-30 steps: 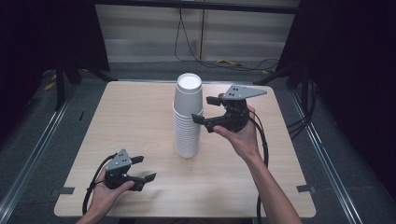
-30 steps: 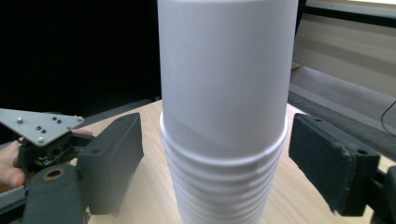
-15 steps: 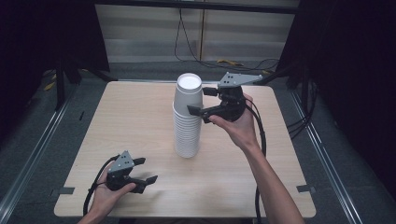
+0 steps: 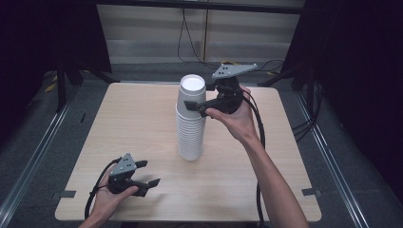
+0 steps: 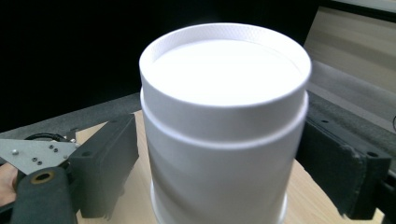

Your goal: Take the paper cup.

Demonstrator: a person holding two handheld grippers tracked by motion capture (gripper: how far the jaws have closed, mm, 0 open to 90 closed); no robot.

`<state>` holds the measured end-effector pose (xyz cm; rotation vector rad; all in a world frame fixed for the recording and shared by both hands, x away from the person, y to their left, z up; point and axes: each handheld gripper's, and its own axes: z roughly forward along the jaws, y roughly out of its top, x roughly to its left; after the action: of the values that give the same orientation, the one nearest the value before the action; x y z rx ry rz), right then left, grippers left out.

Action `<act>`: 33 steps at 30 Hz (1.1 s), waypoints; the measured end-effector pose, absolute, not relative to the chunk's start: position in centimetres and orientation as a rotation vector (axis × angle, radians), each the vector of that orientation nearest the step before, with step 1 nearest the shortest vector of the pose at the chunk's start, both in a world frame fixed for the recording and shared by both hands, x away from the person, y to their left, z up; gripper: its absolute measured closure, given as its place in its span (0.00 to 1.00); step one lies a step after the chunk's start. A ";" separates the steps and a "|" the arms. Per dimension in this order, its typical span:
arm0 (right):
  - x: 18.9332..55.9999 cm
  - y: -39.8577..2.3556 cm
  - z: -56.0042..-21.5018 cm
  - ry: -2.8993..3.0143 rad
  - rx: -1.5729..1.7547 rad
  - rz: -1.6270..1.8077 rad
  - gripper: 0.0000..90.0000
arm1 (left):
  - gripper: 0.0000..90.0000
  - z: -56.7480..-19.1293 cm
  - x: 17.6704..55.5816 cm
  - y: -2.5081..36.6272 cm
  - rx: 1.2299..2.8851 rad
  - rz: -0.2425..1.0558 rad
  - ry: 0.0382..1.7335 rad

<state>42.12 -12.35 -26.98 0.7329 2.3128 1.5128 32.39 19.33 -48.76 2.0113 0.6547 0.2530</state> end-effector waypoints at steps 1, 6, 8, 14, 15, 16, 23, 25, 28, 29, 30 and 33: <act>42.2 -12.2 -27.0 2.311 0.730 1.512 0.15 | 0.19 -48.8 32.4 19.3 2.011 0.252 0.654; 42.5 -11.8 -26.9 2.315 0.733 1.505 0.15 | 0.19 -48.8 32.4 19.3 2.014 0.250 0.649; 42.6 -11.7 -26.8 2.315 0.736 1.515 0.15 | 0.19 -48.8 32.4 19.3 2.014 0.250 0.650; 42.6 -11.4 -26.4 2.316 0.733 1.493 0.15 | 0.19 -48.8 32.4 19.3 2.016 0.252 0.647; 42.7 -11.3 -26.3 2.320 0.737 1.493 0.16 | 0.19 -48.8 32.4 19.3 2.017 0.249 0.649; 42.7 -11.3 -26.3 2.323 0.743 1.495 0.16 | 0.19 -48.8 32.4 19.3 2.015 0.247 0.652; 43.0 -11.3 -26.3 2.325 0.749 1.489 0.22 | 0.19 -48.9 32.5 19.3 2.016 0.242 0.653; 43.0 -11.3 -26.3 2.324 0.747 1.485 0.23 | 0.19 -48.9 32.5 19.3 2.025 0.242 0.651; 42.9 -11.2 -26.2 2.324 0.742 1.474 0.23 | 0.19 -48.9 32.5 19.2 2.022 0.234 0.652; 42.9 -11.2 -26.1 2.328 0.740 1.466 0.23 | 0.19 -48.9 32.5 19.2 2.023 0.226 0.653; 42.9 -11.2 -26.0 2.329 0.738 1.467 0.23 | 0.19 -49.0 32.5 19.2 2.022 0.215 0.655; 42.9 -11.2 -25.8 2.322 0.735 1.467 0.23 | 0.19 -49.0 32.5 19.2 2.025 0.215 0.653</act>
<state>42.86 -11.16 -25.77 0.7348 2.3224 1.4670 32.54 19.18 -49.04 2.0247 0.6534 0.2147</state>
